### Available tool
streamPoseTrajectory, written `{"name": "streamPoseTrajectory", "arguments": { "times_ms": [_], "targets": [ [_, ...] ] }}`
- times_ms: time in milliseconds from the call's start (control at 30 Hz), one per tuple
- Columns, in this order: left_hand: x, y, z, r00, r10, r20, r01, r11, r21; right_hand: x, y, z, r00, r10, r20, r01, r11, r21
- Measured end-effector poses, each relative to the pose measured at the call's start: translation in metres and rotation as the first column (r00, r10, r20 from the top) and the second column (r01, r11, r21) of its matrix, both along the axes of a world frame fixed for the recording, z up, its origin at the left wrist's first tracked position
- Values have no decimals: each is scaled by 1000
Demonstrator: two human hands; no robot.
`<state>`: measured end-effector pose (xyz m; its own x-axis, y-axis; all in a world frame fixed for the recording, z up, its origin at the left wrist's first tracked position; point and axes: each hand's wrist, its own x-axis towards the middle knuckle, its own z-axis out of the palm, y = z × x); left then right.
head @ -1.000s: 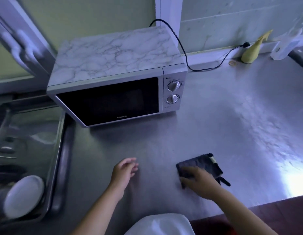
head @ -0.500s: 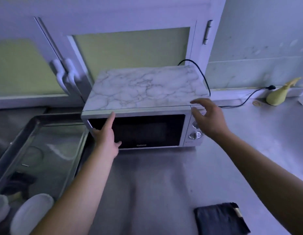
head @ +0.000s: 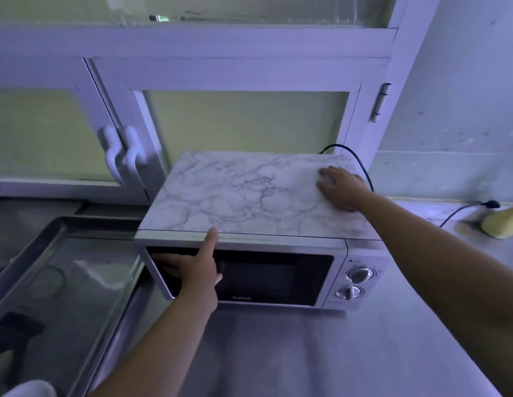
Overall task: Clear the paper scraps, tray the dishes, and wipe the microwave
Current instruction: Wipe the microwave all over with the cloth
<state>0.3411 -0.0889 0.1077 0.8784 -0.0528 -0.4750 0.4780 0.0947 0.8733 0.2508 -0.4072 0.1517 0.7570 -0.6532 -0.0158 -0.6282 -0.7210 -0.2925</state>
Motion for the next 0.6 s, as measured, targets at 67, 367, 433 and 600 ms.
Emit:
{"name": "streamPoseTrajectory", "arguments": {
  "times_ms": [67, 367, 433, 600],
  "targets": [
    [2, 0, -2, 1000, 3, 10, -3, 1000, -5, 15, -18, -1, 1000, -8, 11, 8, 1000, -13],
    [9, 0, -15, 998, -17, 66, 24, 994, -107, 53, -84, -4, 992, -124, -26, 127, 983, 133],
    [11, 0, -16, 997, -24, 72, 32, 993, -115, 55, -86, -4, 988, -155, 19, 150, 975, 164],
    [14, 2, -16, 998, -29, 60, 34, 996, -85, 53, -86, 0, 975, -221, 0, 214, 947, 240]
  ]
}}
